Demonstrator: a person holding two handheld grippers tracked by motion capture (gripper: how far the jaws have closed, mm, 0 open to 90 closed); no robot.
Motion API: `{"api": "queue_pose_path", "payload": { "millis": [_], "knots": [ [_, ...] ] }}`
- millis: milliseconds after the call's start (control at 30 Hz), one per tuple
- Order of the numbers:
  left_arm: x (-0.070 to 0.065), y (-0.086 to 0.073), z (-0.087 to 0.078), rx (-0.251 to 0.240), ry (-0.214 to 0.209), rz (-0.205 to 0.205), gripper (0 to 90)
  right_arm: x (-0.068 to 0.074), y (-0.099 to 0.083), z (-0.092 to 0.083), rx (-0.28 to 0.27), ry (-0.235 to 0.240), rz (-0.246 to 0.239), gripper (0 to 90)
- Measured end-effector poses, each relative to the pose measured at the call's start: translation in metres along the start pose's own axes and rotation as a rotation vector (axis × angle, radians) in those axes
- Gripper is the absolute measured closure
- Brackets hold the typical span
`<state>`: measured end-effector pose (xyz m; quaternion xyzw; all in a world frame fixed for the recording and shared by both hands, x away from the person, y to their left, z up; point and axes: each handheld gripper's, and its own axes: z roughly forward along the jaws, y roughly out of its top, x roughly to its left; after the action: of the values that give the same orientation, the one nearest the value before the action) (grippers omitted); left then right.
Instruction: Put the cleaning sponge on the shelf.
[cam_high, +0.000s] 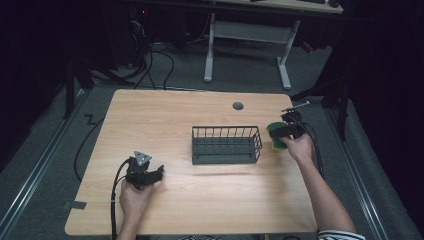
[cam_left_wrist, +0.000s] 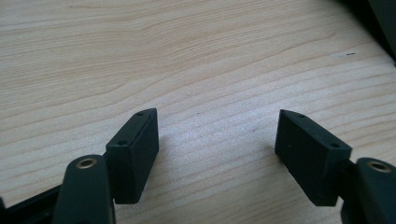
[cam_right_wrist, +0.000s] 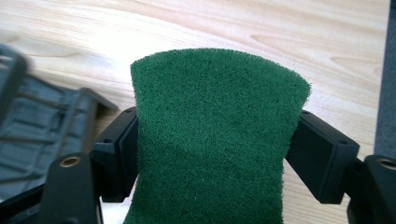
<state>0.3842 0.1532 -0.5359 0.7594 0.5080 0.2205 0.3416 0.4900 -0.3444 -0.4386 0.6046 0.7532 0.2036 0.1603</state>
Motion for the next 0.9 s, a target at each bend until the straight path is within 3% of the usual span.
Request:
{"api": "queue_pose_path", "payload": {
  "millis": [300, 333, 500, 667, 900],
  "knots": [
    [0.000, 0.000, 0.000, 0.000, 0.000, 0.000, 30.8, 0.010, -0.007, -0.041, -0.082, 0.022, -0.041, 25.7],
    [0.000, 0.000, 0.000, 0.000, 0.000, 0.000, 30.8, 0.014, -0.009, -0.051, -0.103, 0.034, -0.056, 25.7],
    [0.000, 0.000, 0.000, 0.000, -0.001, 0.001, 30.8, 0.028, -0.014, -0.069, -0.132, 0.056, -0.094, 25.7],
    [0.000, 0.000, 0.000, 0.000, -0.002, 0.001, 30.8, 0.045, -0.017, -0.078, -0.154, 0.093, -0.141, 25.7],
    [0.000, 0.000, 0.000, 0.000, -0.002, 0.001, 30.8, 0.058, -0.013, -0.080, -0.157, 0.141, -0.144, 25.7]
  ]
}}
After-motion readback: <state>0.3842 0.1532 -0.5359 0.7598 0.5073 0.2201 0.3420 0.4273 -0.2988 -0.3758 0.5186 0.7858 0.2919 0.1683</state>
